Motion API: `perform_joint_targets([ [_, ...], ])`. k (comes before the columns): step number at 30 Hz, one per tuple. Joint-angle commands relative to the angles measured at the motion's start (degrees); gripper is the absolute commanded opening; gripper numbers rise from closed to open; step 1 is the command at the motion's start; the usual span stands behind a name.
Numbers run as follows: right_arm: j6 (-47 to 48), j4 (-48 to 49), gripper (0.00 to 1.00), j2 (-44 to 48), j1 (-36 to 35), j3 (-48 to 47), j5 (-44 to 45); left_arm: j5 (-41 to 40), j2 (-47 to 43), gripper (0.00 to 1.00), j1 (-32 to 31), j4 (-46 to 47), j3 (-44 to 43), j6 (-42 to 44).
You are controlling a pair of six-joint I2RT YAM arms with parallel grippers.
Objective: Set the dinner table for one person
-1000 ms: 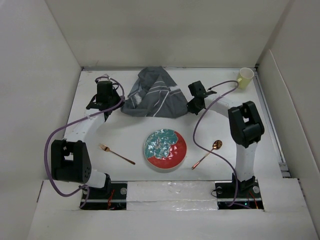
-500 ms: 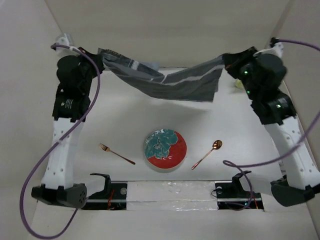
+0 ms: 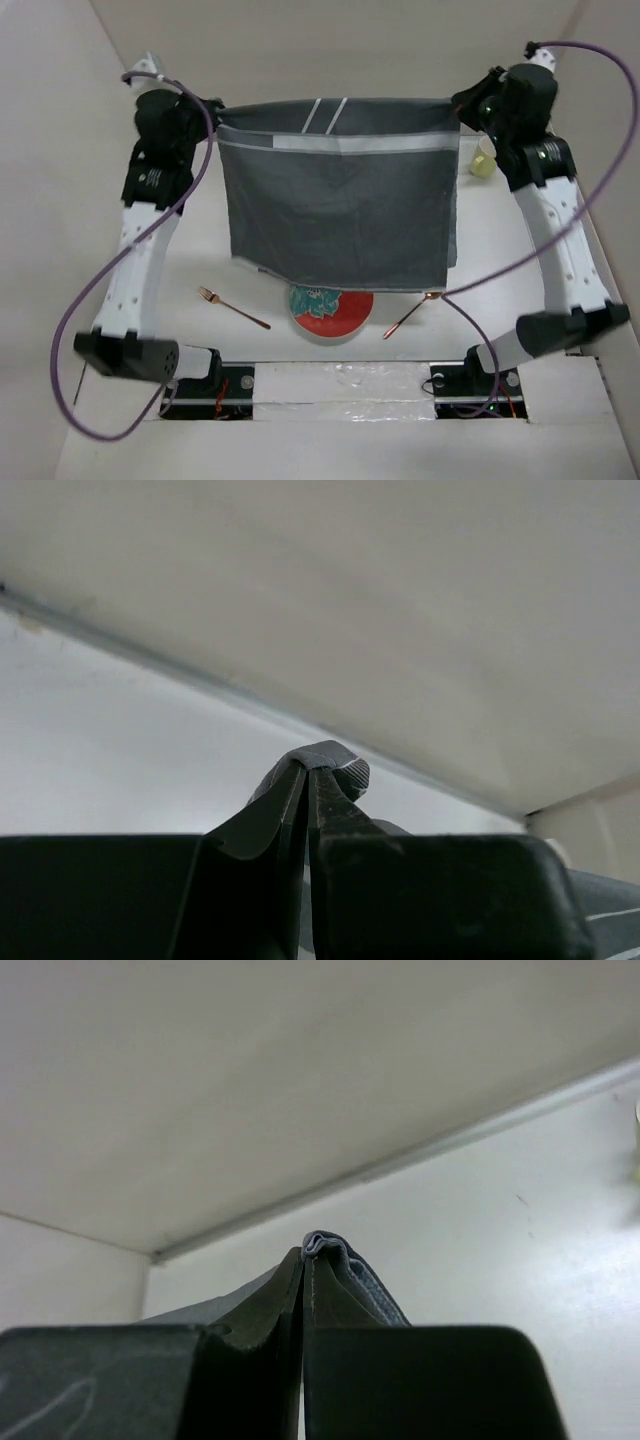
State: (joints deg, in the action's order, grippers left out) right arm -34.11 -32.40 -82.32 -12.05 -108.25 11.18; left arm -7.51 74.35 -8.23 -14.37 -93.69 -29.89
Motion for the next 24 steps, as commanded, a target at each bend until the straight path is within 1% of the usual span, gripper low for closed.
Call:
perform_joint_targets([
  [1,1.76,0.06,0.0,-8.6,3.61,-7.29,-5.98,0.91,8.16,0.0,0.93,0.57,-3.58,-0.78],
  [2,1.76,0.06,0.0,-10.56,3.62,-9.59,-6.52,0.92,9.84,0.0,1.46,0.31,-5.43,-1.48],
  [3,1.76,-0.46,0.0,-13.01,3.62,-12.14,-7.13,1.09,13.42,0.0,1.46,-0.3,-7.97,-1.75],
  [4,1.76,-1.51,0.0,-15.39,3.62,-19.3,-7.57,1.09,15.11,0.0,1.46,-0.74,-12.7,-2.1],
  [5,1.5,-3.61,0.0,-19.93,3.62,-23.02,-7.75,1.35,16.34,0.0,1.46,-1.36,-14.66,-2.62],
  [7,1.06,-5.47,0.0,-23.92,4.14,-30.41,-8.45,2.93,19.42,0.0,1.98,-1.36,-20.7,-3.94],
  [8,0.45,-6.96,0.0,-27.15,4.75,-37.41,-8.98,3.37,20.3,0.0,1.99,-1.19,-22.4,-4.38],
  [10,-0.6,-6.97,0.0,-28.76,5.54,-41.59,-10.47,5.47,22.24,0.0,3.65,-1.71,-27.05,-5.88],
  [11,-1.57,-6.01,0.0,-28.77,6.68,-41.87,-10.74,6.27,22.25,0.0,4.27,-1.54,-27.51,-6.4],
  [12,-1.92,-4.96,0.0,-27.73,6.69,-40.22,-13.61,6.97,21.55,0.0,4.8,-1.02,-27.16,-6.84],
  [14,-1.84,-1.37,0.0,-25.09,7.31,-34.17,-14.78,11.71,19.36,0.0,6.55,3.37,-20.6,-8.51],
  [15,-1.58,-0.22,0.0,-21.68,7.31,-25.61,-15.48,13.29,15.69,0.0,7.34,5.47,-16.3,-9.3],
  [16,-1.23,0.75,0.0,-19.82,7.31,-20.48,-15.75,14.87,13.57,0.0,8.48,9.93,-6.52,-10.18],
  [17,-0.7,4.24,0.0,-17.72,7.31,-14.94,-16.01,15.24,11.72,0.0,8.49,12.41,-1.28,-10.36],
  [18,-0.52,6.45,0.0,-15.96,7.83,-3.32,-16.8,15.42,8.22,0.0,9.01,13.92,4.25,-10.54],
  [19,-0.43,8.48,0.0,-12.37,7.84,2.28,-17.24,17.07,7.14,0.0,9.02,17.5,13.35,-10.71],
  [20,-0.26,11.8,0.0,-11.03,7.84,7.38,-18.11,17.96,6.35,0.0,9.72,18.58,17.62,-10.72],
  [21,-0.34,14.62,0.0,-9.28,8.44,16.57,-19.6,18.4,4.6,0.0,9.72,21.11,25.84,-10.89],
  [24,-0.43,17.1,0.0,-8.82,8.45,26.74,-20.58,20.51,5.19,0.0,10.25,26.66,37.4,-11.15],
])
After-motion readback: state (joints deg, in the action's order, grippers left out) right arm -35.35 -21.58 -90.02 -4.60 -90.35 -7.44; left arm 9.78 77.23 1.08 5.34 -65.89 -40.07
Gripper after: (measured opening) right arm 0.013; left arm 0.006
